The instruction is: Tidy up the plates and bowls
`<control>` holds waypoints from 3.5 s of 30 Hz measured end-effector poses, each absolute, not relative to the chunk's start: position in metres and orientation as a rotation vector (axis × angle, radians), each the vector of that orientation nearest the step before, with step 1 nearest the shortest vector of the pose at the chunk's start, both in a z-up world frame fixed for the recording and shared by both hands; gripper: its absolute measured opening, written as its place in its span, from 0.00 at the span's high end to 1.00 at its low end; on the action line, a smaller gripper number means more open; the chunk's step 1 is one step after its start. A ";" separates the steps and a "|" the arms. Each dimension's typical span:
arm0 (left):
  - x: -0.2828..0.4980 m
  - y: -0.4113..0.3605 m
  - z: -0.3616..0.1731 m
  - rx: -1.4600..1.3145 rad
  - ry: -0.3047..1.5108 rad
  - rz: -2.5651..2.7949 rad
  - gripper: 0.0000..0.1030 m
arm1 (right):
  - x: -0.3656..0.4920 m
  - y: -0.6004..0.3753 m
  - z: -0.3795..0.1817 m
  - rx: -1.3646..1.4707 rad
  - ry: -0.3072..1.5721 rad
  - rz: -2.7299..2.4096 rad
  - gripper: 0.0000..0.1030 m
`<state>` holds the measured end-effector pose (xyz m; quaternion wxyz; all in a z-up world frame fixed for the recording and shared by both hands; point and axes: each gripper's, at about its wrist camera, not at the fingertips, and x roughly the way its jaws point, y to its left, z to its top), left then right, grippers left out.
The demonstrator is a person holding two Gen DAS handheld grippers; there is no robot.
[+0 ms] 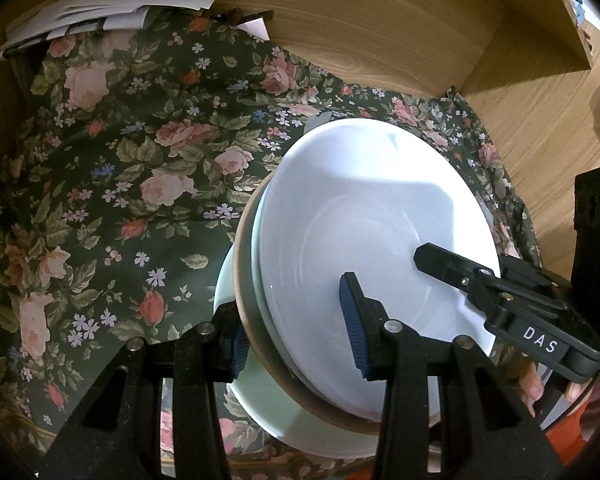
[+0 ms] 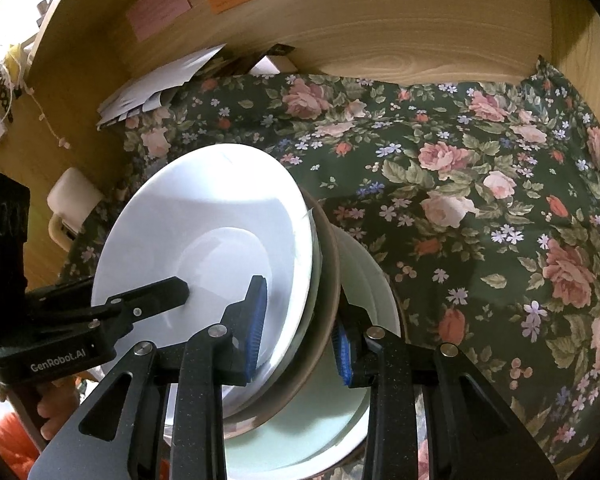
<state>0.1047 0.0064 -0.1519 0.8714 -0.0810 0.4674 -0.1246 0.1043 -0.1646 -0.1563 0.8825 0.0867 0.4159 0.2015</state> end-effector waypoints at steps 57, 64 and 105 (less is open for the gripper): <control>-0.069 0.021 -0.041 -0.031 0.192 -0.074 0.01 | -0.062 -0.168 -0.052 0.065 0.164 0.334 0.00; -0.064 0.021 -0.044 -0.032 0.198 -0.086 0.01 | -0.058 -0.167 -0.054 0.071 0.175 0.340 0.00; -0.056 0.015 -0.048 -0.032 0.209 -0.109 0.00 | -0.051 -0.167 -0.056 0.094 0.187 0.351 0.00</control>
